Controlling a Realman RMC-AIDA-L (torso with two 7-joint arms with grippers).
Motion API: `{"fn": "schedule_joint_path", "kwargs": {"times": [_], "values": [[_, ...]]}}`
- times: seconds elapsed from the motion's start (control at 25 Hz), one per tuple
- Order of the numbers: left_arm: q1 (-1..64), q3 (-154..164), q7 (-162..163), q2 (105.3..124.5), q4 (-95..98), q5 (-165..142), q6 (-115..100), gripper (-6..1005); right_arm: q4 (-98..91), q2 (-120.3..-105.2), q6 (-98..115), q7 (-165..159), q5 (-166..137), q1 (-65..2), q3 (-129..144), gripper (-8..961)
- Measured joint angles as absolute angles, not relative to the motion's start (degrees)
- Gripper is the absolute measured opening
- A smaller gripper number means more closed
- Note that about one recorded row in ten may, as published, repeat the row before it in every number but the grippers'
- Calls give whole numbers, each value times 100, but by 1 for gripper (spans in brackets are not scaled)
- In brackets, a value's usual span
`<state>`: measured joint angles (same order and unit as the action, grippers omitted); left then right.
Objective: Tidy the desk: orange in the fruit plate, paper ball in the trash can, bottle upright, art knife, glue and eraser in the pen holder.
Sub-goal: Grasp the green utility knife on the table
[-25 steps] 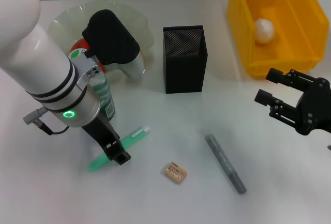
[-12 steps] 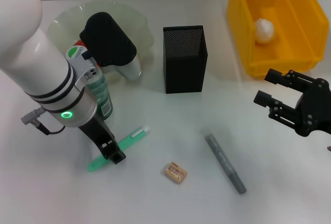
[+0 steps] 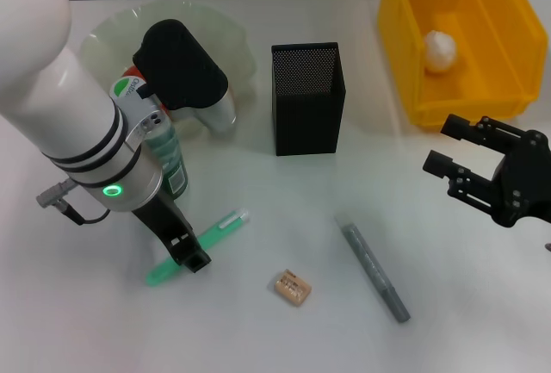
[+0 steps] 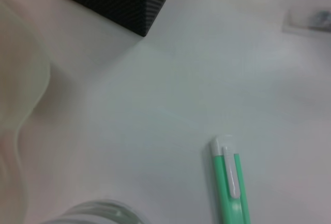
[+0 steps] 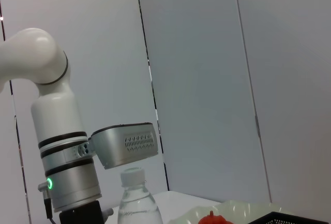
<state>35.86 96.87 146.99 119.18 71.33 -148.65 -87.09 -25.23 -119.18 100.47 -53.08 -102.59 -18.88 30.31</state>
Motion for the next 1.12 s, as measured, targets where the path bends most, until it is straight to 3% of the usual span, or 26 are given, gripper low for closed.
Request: {"fn": "schedule_joint_path", "kwargs": {"times": [0.76, 1.0, 1.12], "values": [[3595, 9781, 14707, 11918, 7114, -14880, -8674, 391, -2523, -11918, 10029, -5308, -10261, -1845, 3008, 574], [3604, 9832, 14709, 11918, 7144, -14881, -8674, 392, -2518, -11918, 10010, -5308, -10260, -1845, 3020, 574], [3605, 9842, 14710, 11918, 7130, -14887, -8677, 316, -2514, -11918, 10008, -5308, -10259, -1845, 3022, 574]]}}
